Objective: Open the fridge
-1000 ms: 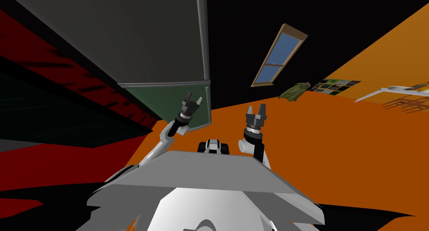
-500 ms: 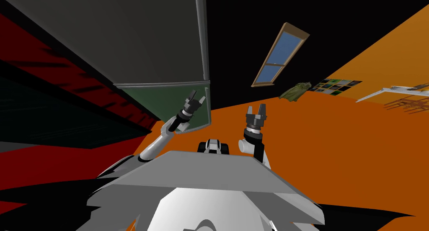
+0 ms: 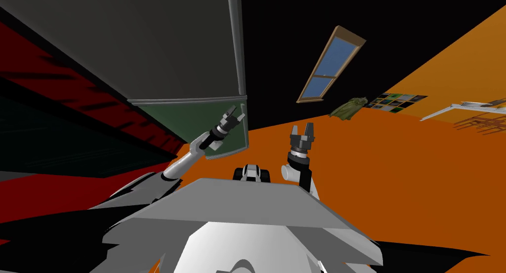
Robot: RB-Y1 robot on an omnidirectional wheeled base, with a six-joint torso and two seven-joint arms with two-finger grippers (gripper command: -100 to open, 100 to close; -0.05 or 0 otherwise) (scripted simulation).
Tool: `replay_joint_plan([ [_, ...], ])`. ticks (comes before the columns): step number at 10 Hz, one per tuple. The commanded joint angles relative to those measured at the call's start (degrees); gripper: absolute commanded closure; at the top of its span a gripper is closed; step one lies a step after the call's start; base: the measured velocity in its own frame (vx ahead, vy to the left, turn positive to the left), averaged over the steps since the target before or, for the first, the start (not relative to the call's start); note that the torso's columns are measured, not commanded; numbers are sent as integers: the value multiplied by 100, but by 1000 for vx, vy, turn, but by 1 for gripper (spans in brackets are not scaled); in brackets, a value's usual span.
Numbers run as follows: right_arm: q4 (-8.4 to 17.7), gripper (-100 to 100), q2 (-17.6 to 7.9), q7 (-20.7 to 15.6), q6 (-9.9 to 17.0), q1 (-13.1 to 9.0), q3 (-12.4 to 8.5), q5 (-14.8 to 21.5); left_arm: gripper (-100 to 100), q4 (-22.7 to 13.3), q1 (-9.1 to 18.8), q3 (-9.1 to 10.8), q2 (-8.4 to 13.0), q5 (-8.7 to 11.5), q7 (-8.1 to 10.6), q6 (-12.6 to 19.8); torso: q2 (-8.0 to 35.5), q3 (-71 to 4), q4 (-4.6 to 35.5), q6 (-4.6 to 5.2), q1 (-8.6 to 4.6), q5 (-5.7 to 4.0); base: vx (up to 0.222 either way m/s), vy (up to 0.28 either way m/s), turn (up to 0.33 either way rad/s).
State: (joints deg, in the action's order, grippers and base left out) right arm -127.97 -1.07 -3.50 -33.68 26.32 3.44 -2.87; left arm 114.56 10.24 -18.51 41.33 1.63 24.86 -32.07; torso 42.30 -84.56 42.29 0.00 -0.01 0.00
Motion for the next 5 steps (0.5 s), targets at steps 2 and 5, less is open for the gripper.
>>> replay_joint_plan([
  [2, 0, 0, 0, 0, 0, 0, 0, 0, -100, -234, 457, -188, 399, 35, 196, 72, -2, -1, -1, 0, 2, 1, 42, -15, -9],
  [5, 0, 0, 0, 0, 0, 0, 0, 0, -100, -595, 956, -445, 916, 69, 428, 150, 0, -1, -1, 0, 0, 0, 46, -25, -14],
])
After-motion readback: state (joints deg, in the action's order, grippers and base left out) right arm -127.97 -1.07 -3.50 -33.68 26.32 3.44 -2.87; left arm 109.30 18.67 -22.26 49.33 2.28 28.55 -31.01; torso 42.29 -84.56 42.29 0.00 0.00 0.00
